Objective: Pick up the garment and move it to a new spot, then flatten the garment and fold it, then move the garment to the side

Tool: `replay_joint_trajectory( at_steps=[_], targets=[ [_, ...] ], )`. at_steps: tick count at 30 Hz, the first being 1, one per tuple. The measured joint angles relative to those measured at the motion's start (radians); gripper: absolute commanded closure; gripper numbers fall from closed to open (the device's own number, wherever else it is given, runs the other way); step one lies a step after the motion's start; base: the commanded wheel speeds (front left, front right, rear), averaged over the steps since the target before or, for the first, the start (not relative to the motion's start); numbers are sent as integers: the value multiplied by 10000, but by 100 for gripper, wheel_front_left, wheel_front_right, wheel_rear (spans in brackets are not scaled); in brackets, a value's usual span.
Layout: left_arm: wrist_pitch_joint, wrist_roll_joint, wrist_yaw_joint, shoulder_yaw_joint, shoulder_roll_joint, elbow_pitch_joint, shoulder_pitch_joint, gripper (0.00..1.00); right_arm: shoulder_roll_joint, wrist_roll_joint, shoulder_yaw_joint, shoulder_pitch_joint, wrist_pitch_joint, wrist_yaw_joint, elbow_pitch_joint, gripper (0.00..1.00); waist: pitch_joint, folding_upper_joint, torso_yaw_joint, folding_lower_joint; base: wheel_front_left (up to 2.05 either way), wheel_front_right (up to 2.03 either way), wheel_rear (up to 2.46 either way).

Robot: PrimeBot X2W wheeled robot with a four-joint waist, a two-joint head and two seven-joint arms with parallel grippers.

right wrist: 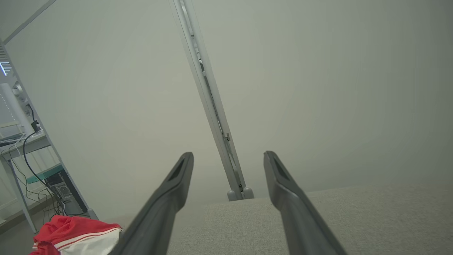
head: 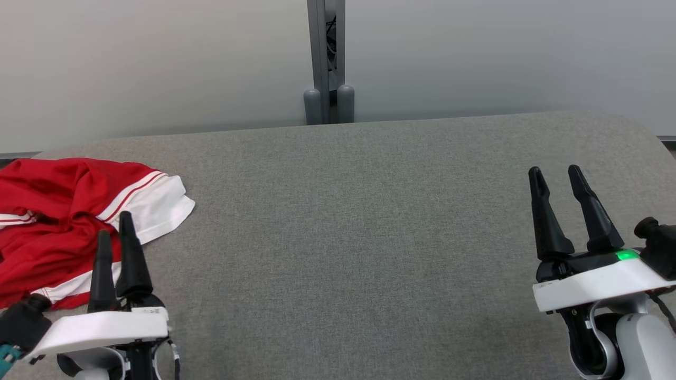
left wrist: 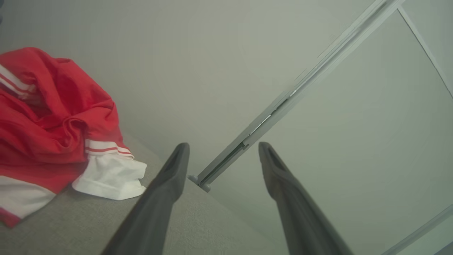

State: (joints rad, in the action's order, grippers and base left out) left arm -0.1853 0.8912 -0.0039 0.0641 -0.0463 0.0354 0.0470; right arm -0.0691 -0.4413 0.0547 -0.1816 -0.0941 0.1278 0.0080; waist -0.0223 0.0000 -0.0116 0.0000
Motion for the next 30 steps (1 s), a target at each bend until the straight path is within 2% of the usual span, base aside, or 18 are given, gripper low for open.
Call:
replay_joint_trajectory(
  at_steps=[5,12,22,30],
  targets=[
    [-90,-1647,408,-631,-6,-347,-200,0,35,746,215,76,-178,0,240,0,-1,0,-14,0,0,0,0],
    [-186,-3591,899,-1513,-8,-272,-464,0,125,1168,290,133,-403,0,765,0,39,0,-6,0,0,0,0],
    [-311,-5457,848,-2142,-8,602,-620,0,253,1634,161,265,-734,2,1753,0,35,0,31,1,0,0,0],
    [-431,-6560,1174,-2284,-36,1231,-619,0,257,2316,198,234,-938,2,2146,0,-16,0,60,0,0,0,0]
  ],
)
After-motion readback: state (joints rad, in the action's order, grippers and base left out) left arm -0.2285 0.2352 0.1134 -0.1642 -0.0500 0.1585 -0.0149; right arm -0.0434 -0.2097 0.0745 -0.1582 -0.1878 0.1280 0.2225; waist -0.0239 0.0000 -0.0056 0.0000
